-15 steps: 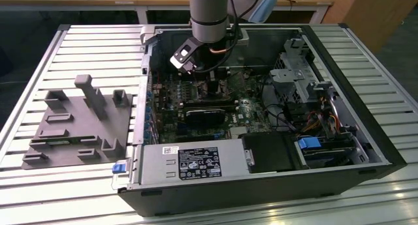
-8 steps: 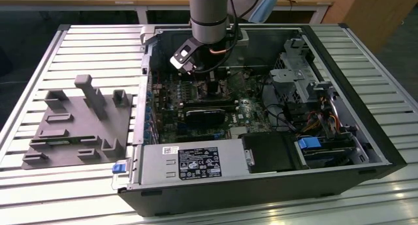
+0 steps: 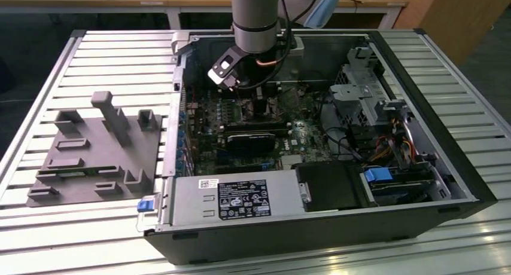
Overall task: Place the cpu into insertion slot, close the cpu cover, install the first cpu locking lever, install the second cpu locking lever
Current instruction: 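Place the cpu into insertion slot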
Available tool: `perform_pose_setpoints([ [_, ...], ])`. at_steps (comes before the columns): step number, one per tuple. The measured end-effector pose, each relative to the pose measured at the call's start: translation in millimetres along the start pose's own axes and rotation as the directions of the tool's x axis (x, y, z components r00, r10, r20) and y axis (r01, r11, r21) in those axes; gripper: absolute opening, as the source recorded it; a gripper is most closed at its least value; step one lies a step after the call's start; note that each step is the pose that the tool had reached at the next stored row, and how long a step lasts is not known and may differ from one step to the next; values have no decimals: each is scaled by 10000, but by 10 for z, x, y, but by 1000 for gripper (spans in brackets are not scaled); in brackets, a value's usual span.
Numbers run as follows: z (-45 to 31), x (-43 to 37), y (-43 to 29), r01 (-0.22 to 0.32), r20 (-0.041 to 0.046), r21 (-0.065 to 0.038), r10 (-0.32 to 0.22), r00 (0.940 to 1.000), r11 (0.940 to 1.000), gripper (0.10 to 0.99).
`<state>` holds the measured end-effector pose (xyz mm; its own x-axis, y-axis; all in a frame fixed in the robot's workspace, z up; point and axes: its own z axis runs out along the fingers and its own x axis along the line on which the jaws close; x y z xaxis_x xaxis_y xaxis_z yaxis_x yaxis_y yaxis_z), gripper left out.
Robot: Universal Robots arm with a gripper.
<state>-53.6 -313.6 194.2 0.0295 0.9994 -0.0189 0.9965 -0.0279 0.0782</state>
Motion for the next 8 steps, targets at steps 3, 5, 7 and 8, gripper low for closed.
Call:
perform_pose_setpoints([
  [3, -11, 0, 1, 18, -20, 1, -18, 10000, 10000, 541],
  [5, -11, 0, 1, 51, -22, 0, -51, 10000, 10000, 541],
  [7, -10, -1, 1, 124, -26, 0, -124, 9999, 9999, 541],
  [8, -9, -1, 1, 150, -28, 0, -150, 9999, 9999, 541],
])
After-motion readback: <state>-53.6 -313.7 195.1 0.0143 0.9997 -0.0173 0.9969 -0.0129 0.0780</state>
